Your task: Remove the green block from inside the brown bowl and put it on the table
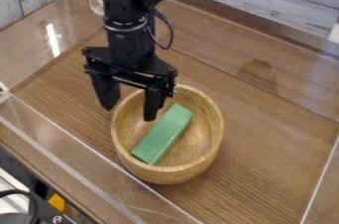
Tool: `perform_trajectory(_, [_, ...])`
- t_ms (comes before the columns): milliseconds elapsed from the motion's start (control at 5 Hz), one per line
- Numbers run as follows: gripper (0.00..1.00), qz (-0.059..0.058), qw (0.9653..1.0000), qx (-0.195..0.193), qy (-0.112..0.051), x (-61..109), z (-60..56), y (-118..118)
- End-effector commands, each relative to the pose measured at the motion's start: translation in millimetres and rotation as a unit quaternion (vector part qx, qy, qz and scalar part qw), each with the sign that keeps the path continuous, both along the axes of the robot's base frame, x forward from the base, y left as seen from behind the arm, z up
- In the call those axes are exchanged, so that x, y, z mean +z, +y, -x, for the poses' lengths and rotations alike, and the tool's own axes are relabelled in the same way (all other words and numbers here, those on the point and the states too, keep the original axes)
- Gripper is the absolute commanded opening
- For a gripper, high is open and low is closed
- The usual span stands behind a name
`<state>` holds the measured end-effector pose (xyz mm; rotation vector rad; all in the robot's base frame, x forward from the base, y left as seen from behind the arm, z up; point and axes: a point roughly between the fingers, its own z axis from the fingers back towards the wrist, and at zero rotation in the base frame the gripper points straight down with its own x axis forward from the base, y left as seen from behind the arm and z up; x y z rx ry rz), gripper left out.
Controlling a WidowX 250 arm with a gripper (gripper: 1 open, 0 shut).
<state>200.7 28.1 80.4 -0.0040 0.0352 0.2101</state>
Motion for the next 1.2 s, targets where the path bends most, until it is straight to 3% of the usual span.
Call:
perform_trajectory(0, [1.00, -0.005, 0.9999, -0.006, -0.010, -0.7, -2.7, -3])
perform_trajectory(400, [1.00, -0.008, 0.9998, -0.011, -0.013, -8.8, 3.6, -34])
perform_trajectory(600, [1.00, -0.012, 0.9990, -0.038, -0.020, -13.9, 3.5, -38])
perform_trajectory(1000, [1.00, -0.013, 0.9988, -0.044, -0.019, -38.2, 19.7, -34])
